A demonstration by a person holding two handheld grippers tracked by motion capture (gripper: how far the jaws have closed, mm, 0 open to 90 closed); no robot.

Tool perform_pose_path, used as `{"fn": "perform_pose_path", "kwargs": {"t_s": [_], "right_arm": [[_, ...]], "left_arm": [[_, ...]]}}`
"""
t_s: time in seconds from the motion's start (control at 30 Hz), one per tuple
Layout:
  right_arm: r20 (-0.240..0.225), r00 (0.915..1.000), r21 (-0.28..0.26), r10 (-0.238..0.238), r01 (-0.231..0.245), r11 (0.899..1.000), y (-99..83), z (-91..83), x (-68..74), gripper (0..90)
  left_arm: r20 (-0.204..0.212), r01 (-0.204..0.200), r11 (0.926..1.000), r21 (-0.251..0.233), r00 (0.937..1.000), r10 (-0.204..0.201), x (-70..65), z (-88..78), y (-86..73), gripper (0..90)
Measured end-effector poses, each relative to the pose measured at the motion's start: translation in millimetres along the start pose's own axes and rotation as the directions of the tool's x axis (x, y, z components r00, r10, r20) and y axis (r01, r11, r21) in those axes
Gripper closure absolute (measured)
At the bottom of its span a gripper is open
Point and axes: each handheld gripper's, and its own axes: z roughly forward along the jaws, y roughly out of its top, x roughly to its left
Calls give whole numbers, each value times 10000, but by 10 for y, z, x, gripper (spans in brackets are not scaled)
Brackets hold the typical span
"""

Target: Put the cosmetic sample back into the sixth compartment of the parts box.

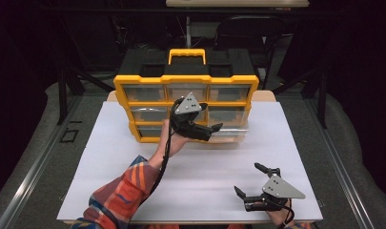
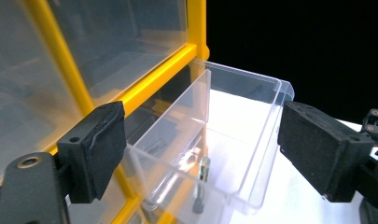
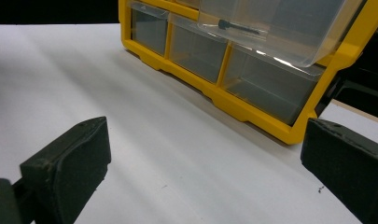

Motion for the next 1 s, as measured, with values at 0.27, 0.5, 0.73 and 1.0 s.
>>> {"fn": "perform_pose_path", "kwargs": {"t_s": [0.27,0.5,0.73,1.0], "right_arm": [[-13,10000,30,-21,21,10000,3,7,8,10],[-38,10000,46,-12,12,10000,5,11,11,10],[-21,10000,25,-4,4,10000,3,10,17,10],[-44,10000,52,-38,38,10000,6,15,21,10]], "left_arm": [[-367,-6,10000,-80,9993,3,-9,-199,-82,61],[-666,131,9999,-18,9977,-132,-5,-366,-236,13],[-1064,180,9998,-39,9942,-183,-15,-561,-390,2],[-1349,213,9996,166,9907,-188,5,-741,-560,1]]}}
